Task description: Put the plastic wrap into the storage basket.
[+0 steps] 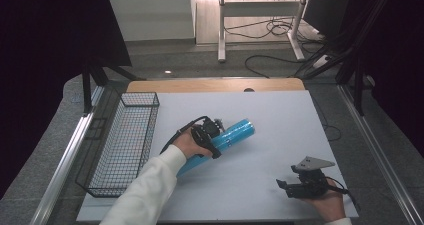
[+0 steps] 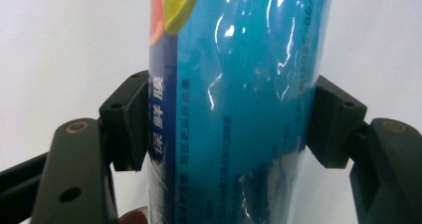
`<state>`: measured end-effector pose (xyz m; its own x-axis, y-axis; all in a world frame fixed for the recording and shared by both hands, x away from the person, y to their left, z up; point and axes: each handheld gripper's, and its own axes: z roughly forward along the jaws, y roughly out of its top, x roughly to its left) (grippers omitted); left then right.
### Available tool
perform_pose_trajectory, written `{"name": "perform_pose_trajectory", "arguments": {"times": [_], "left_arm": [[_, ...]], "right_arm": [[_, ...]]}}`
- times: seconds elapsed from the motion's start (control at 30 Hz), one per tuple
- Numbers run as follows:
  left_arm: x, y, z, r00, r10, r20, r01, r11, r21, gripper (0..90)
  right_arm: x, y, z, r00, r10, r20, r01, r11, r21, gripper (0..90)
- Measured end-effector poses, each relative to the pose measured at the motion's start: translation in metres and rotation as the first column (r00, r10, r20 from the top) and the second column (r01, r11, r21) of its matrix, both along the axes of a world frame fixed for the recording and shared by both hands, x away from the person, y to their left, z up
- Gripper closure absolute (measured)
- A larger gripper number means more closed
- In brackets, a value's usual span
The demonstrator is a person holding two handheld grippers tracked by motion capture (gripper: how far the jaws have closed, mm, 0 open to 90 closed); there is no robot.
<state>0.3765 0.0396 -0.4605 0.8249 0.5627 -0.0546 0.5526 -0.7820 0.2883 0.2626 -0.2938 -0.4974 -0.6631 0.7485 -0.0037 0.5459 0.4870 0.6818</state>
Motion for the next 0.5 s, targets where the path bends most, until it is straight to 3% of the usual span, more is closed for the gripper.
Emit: {"name": "perform_pose_trajectory", "arguments": {"times": [0.5], "left_arm": [[-0.003, 0.03, 0.047, 0.997, 0.067, 0.039, -0.066, 0.9972, -0.036, 31.6]], "right_arm": [[0.001, 0.0, 0.001, 1.0, -0.006, 0.003, 0.006, 1.0, 0.005, 25.6]]}}
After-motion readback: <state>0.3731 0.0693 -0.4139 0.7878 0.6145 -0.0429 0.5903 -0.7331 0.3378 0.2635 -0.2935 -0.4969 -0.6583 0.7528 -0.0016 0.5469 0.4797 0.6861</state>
